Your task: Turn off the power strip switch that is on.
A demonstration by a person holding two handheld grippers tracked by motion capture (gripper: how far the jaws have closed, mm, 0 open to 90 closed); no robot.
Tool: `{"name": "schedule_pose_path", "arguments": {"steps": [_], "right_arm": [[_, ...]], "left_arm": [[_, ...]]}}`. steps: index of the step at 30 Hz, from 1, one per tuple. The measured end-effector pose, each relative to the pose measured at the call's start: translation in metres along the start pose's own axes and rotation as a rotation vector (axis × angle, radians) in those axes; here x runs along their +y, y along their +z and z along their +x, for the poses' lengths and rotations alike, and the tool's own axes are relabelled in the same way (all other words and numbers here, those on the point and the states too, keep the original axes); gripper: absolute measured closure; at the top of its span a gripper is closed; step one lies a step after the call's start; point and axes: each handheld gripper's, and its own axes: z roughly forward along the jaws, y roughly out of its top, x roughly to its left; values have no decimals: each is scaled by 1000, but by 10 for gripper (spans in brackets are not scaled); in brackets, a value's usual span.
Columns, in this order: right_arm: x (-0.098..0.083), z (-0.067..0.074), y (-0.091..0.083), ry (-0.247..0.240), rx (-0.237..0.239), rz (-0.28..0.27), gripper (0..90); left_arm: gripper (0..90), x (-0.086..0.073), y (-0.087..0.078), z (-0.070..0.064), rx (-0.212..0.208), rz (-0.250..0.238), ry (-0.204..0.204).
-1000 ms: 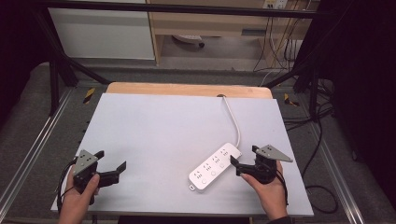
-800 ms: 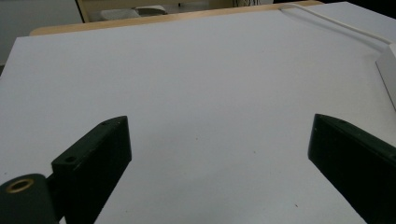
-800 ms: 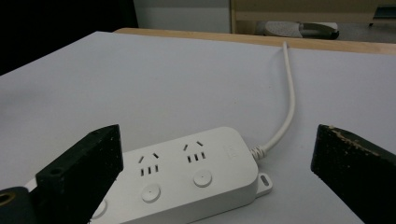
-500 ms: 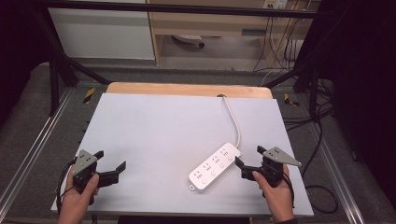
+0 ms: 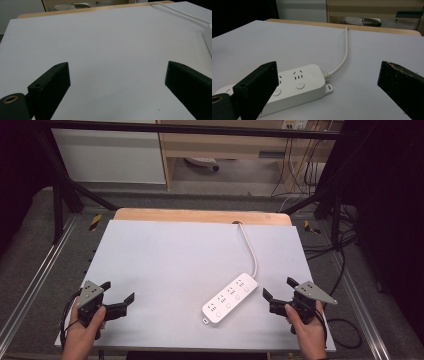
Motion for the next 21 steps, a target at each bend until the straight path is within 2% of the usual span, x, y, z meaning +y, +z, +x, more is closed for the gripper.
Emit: {"name": "schedule_pose_path", "arguments": {"steps": [12,21], "right_arm": [[-4,-19,-13,29,-39,-14,46],[-9,-29,-14,19,-63,11,55]], "left_arm": [[61,0,0,0,0,-1,-1],[60,0,0,0,0,0,1]]}}
